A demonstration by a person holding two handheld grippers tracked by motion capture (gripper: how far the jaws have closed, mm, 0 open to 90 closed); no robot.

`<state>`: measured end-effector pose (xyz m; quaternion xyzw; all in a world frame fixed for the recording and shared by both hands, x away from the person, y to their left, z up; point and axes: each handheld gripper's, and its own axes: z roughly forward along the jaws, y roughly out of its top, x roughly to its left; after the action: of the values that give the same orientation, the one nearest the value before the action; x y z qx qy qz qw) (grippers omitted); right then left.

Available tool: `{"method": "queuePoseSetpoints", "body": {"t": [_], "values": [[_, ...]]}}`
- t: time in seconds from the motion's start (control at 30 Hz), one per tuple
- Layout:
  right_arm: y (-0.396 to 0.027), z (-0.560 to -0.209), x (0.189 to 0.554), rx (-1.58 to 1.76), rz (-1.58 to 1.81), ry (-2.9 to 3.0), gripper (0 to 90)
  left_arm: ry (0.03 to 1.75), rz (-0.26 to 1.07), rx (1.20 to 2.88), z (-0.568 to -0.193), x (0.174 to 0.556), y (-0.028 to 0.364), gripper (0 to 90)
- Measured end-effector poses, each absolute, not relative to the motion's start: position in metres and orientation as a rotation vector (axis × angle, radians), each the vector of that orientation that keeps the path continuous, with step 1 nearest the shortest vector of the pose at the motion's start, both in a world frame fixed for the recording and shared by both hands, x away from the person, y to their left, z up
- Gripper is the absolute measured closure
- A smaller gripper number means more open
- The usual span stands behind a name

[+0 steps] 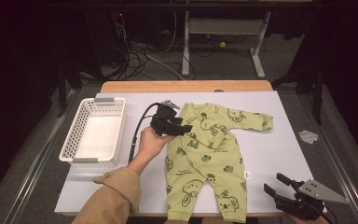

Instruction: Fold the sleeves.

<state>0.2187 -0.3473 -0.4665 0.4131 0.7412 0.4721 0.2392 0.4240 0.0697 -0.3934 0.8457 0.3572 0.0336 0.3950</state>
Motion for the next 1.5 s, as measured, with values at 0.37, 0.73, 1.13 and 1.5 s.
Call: {"method": "queuePoseSetpoints", "body": {"t": [0.37,0.73,1.13,1.5], "values": [[-0.347,-0.467,0.219,1.134,1.285,2.032,35.6,0.896,0.137,2.164,-0.395,0.412,0.087,41.8],[-0.347,-0.467,0.219,1.136,1.282,2.032,35.5,0.893,0.183,2.150,-0.393,0.401,0.099,41.7],[-0.347,-0.467,0.219,1.137,1.282,2.031,35.5,0.892,0.180,2.108,-0.393,0.390,0.109,41.7],[-0.348,-0.467,0.219,1.143,1.286,2.024,35.4,0.899,0.193,2.075,-0.392,0.381,0.125,41.7]]}}
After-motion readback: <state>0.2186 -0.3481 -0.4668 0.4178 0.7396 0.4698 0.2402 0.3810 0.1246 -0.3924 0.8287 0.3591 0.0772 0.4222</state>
